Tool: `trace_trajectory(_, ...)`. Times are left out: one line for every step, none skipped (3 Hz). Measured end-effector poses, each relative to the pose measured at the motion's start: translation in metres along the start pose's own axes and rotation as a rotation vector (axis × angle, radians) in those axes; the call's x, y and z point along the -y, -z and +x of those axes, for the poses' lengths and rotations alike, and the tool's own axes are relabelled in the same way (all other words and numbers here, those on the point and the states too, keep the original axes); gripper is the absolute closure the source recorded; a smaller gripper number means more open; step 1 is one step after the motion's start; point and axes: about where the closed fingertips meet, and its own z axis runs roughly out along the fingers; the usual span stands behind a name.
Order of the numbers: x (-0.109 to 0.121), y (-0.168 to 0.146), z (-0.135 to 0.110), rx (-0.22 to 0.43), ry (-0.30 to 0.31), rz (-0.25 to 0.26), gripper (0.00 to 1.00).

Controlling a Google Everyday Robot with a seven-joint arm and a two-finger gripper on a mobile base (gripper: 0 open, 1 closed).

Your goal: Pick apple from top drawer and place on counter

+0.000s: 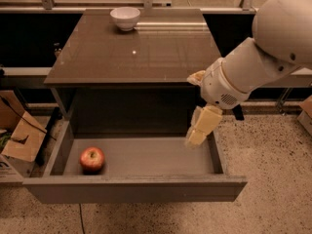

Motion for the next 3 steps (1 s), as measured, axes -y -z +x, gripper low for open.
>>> trace_trajectory(-0.001,-0.008,0.002,-0.015,-0.027,-0.003,0.0)
trace_trajectory(0.009,-0.047,-0.007,0.052,-0.048,0.026,0.0)
trace_trajectory(0.024,-0.079,-0.018,0.105,-0.039,0.046,0.0)
